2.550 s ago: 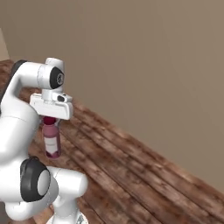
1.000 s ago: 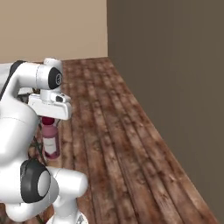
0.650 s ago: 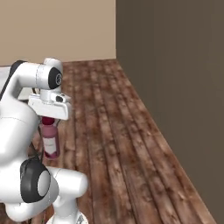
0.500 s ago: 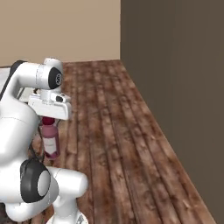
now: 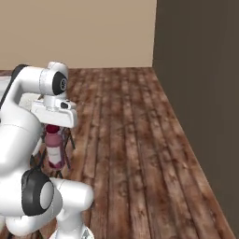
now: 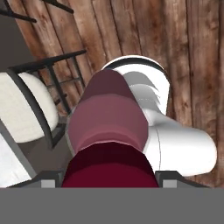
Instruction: There is a wine glass and glass cup on the dining counter. Place the wine bottle next to the wine glass and the juice bottle next to the glass cup.
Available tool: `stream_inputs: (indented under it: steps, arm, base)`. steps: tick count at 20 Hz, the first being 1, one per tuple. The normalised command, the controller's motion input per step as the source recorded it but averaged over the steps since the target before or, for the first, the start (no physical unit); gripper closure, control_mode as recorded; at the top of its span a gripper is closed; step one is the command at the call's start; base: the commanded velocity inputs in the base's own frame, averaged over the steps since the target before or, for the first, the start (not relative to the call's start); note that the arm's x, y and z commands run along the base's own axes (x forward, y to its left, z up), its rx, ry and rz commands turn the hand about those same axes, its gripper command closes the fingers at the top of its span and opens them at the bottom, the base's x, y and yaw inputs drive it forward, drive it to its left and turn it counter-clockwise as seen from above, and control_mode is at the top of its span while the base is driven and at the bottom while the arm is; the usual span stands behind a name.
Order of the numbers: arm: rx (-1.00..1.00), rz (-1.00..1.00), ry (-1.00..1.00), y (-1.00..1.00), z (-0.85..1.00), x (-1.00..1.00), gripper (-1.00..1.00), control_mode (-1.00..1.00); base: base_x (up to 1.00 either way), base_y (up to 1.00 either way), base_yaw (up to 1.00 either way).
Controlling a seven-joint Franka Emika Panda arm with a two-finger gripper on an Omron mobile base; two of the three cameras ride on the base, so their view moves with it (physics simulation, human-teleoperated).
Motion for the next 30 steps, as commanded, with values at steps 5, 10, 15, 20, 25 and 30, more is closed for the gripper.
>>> stream_inputs:
  steps: [5, 10, 15, 20, 25, 30]
  arm:
    - [0.0, 0.0, 0.0, 0.0, 0.0, 0.0, 1.0, 1.0]
    - [0.0, 0.0, 0.0, 0.0, 0.0, 0.0, 1.0, 1.0]
    - [0.0, 0.0, 0.0, 0.0, 0.0, 0.0, 1.0, 1.0]
    - [0.0, 0.0, 0.0, 0.0, 0.0, 0.0, 1.0, 1.0]
    - [0.0, 0.0, 0.0, 0.0, 0.0, 0.0, 1.0, 1.0]
    - [0.0, 0.0, 0.0, 0.0, 0.0, 0.0, 1.0, 1.0]
  base:
    - [0.66, -0.07, 0.39]
    - [0.57, -0.07, 0.49]
    - [0.47, -0.05, 0.58]
    - [0.47, -0.09, 0.54]
    - [0.51, -0.12, 0.46]
    - [0.55, -0.12, 0.41]
